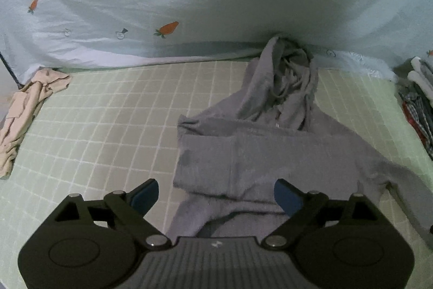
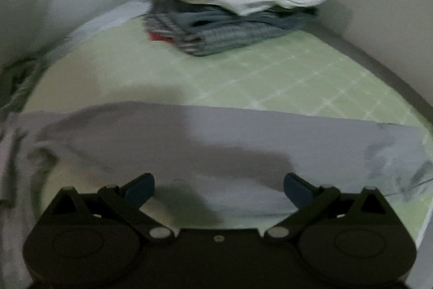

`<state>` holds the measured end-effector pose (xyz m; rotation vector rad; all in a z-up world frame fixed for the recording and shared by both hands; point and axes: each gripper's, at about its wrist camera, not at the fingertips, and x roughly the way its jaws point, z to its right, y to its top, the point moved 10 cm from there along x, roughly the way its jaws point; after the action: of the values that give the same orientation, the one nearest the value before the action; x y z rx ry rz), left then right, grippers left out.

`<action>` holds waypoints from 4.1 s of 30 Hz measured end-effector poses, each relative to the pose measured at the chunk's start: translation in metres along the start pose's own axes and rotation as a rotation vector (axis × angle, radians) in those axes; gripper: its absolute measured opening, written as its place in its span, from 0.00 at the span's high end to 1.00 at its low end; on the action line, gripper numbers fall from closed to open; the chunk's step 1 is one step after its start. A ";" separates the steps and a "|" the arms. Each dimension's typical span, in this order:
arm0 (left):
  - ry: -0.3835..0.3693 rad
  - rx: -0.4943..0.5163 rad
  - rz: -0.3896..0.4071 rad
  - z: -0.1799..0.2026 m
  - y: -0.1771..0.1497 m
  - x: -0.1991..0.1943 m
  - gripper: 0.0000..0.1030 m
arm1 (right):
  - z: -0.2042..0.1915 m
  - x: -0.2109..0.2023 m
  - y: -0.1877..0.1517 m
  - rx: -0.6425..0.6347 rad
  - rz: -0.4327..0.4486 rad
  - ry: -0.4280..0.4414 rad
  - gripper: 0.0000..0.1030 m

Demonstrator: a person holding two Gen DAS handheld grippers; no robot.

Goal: Fold clothes

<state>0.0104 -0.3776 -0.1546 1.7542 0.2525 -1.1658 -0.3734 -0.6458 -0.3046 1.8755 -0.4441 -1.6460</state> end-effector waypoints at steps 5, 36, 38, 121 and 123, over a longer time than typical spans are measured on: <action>0.046 -0.007 0.018 -0.009 0.000 -0.014 0.10 | 0.050 0.013 0.007 0.050 0.049 -0.094 0.00; 0.024 -0.005 -0.031 0.003 0.015 0.004 0.09 | -0.036 0.020 0.033 -0.035 0.156 0.112 0.96; 0.016 -0.022 -0.031 0.000 0.015 0.004 0.09 | -0.078 0.018 0.029 -0.089 0.110 0.188 0.94; -0.407 0.208 -0.240 0.176 0.008 0.130 0.44 | -0.095 -0.003 0.019 -0.010 -0.055 0.158 0.00; -0.393 0.191 -0.230 0.173 0.008 0.131 0.54 | -0.094 -0.002 0.018 -0.007 -0.061 0.153 0.00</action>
<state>-0.0195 -0.5624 -0.2645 1.6436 0.1089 -1.7209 -0.2797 -0.6376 -0.2866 2.0105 -0.3192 -1.5265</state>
